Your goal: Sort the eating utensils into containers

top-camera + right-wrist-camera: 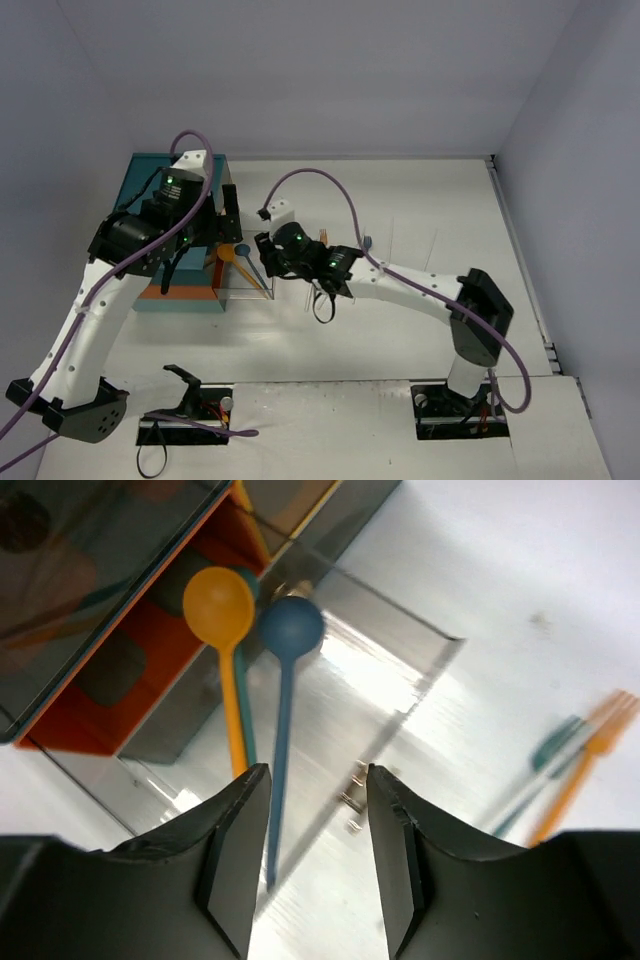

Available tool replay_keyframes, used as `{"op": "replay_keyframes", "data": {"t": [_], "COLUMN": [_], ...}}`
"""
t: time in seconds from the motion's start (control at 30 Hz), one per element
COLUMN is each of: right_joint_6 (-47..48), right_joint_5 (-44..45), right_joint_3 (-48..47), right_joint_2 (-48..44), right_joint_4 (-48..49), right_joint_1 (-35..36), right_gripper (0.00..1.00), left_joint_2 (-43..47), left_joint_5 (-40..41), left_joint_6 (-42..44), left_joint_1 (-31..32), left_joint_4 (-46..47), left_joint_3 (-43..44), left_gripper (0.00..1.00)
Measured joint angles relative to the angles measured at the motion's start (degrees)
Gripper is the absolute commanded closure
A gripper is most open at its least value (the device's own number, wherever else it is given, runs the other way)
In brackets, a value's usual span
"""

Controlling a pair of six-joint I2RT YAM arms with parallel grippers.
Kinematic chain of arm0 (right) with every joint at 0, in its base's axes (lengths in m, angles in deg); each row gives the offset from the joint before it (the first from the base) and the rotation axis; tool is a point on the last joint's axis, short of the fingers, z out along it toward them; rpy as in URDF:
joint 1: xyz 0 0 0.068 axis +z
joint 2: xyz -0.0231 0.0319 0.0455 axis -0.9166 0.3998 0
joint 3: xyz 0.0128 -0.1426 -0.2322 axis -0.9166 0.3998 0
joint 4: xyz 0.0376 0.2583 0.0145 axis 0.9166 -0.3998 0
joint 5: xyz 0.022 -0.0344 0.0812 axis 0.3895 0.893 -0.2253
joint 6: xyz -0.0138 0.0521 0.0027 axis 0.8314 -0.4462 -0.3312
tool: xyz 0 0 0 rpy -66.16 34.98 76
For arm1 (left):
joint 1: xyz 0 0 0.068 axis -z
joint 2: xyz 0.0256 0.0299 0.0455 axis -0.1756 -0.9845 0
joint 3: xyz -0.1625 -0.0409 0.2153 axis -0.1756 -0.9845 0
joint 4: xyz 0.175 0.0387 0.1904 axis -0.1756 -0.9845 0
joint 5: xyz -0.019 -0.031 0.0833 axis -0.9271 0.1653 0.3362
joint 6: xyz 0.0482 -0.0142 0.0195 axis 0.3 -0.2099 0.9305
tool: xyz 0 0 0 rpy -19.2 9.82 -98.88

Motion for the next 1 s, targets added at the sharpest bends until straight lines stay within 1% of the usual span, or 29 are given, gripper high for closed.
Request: {"op": "replay_keyframes", "data": {"t": [0.13,0.27,0.33,0.47,0.5,0.53,0.6,0.67,0.77,1.0], "right_joint_6": [-0.97,-3.12,-4.12,-6.51,-7.12,-7.64,-8.70,-9.20,-9.46,-9.33], "right_joint_5": [2.43,5.84,7.29,7.24,6.84,6.51,6.14,5.79,5.27,4.82], "right_joint_3": [6.26,13.31,16.65,22.30,23.64,25.09,27.02,27.91,28.18,28.19], "right_joint_2": [-10.46,-20.05,-23.90,-29.45,-30.58,-31.83,-33.85,-35.31,-37.19,-39.64], "right_joint_4": [-0.17,-2.66,-4.56,-8.02,-8.62,-9.48,-11.43,-12.78,-14.21,-15.32], "right_joint_1": [-6.07,-15.26,-19.48,-26.90,-28.76,-30.47,-33.33,-35.06,-35.85,-36.52], "right_gripper": [0.57,0.54,0.46,0.33,0.26,0.21,0.14,0.12,0.11,0.11], "left_joint_2": [-4.35,-9.82,-12.84,-19.99,-21.89,-23.68,-27.32,-30.43,-33.56,-34.97], "left_joint_5": [-2.41,-2.48,-2.79,-3.75,-3.91,-4.01,-4.20,-4.24,-3.69,-1.80], "left_joint_6": [-0.43,-2.20,-3.31,-6.03,-6.64,-7.11,-8.11,-8.92,-9.97,-11.37], "left_joint_1": [1.30,7.18,10.30,14.60,15.33,15.85,16.64,16.95,16.97,15.73], "left_joint_4": [0.41,2.13,3.49,6.46,7.03,7.46,8.33,8.82,9.13,9.70], "left_joint_3": [1.20,3.21,3.76,3.96,4.03,4.13,4.19,4.20,3.98,-0.63], "left_gripper": [0.11,0.11,0.11,0.11,0.11,0.11,0.11,0.11,0.11,0.11]}}
